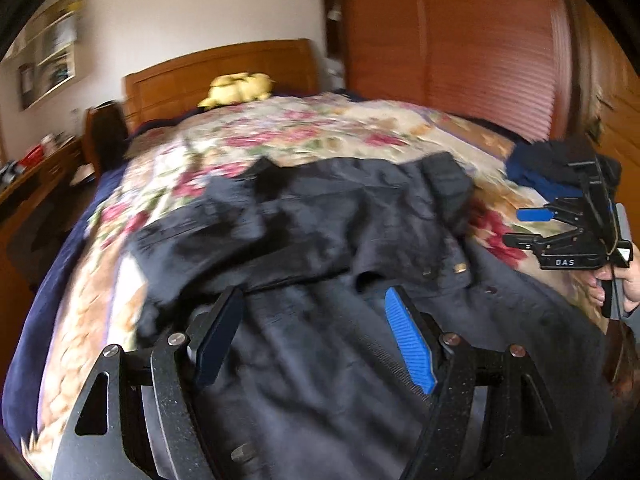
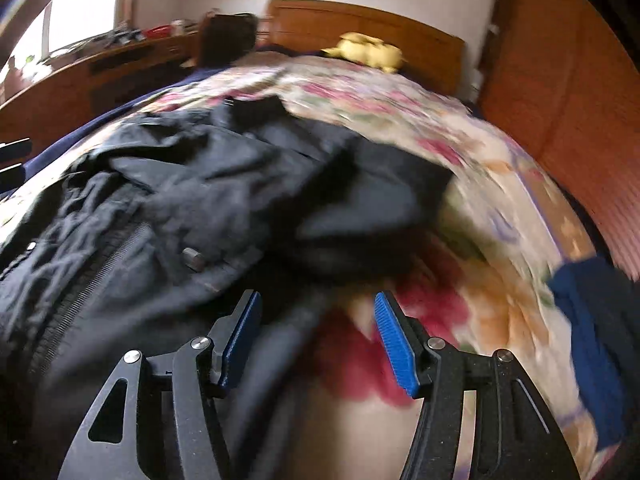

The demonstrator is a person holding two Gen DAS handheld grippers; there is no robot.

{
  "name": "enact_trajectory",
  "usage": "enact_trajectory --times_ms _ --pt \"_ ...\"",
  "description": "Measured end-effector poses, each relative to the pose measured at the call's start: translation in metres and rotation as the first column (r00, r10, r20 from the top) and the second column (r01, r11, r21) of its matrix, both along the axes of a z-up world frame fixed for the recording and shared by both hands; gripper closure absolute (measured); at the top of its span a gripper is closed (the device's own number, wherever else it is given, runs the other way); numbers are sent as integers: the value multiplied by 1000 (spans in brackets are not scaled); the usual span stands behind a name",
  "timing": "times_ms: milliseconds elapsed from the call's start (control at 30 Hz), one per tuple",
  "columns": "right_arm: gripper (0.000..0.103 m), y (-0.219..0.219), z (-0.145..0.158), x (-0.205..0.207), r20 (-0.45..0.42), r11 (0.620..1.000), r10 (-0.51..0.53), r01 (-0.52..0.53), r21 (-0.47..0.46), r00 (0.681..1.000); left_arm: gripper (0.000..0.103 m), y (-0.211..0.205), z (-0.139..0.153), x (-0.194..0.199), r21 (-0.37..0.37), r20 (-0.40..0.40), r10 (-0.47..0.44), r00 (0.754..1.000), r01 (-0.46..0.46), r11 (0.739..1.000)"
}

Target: Fold large clothes

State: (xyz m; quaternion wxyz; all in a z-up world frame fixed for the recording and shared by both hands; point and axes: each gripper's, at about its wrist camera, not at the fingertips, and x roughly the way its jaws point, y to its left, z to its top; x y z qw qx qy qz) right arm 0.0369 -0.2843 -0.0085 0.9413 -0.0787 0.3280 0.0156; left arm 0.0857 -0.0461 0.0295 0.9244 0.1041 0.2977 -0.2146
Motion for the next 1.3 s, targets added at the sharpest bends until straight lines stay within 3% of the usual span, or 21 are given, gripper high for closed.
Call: enact_trajectory --times_ms 367,833,1000,1067,1133,1200,1300 --pt "42 -19 -28 -19 35 994 -60 56 95 998 29 -111 -34 26 83 -105 -161 981 170 982" --pt "42 -36 -46 -39 104 987 -69 53 153 992 29 -164 -81 43 210 -184 -190 964 227 951" --pt "42 -44 -49 -42 113 978 -74 50 201 991 54 -175 -81 40 246 -160 -218 963 253 936" --pt "42 -45 -51 -42 110 977 -75 51 206 991 76 -177 -81 39 247 -171 -243 955 281 928" --pt "42 -44 -52 -42 106 978 -73 50 204 992 89 -180 -80 37 254 -186 -260 948 302 919" --pt "42 -43 -51 -42 106 978 -73 50 202 992 97 -180 -72 33 272 -161 -252 954 288 918" --pt "42 -43 -51 -42 103 978 -73 52 201 992 97 -168 -54 34 272 -116 -234 965 257 927"
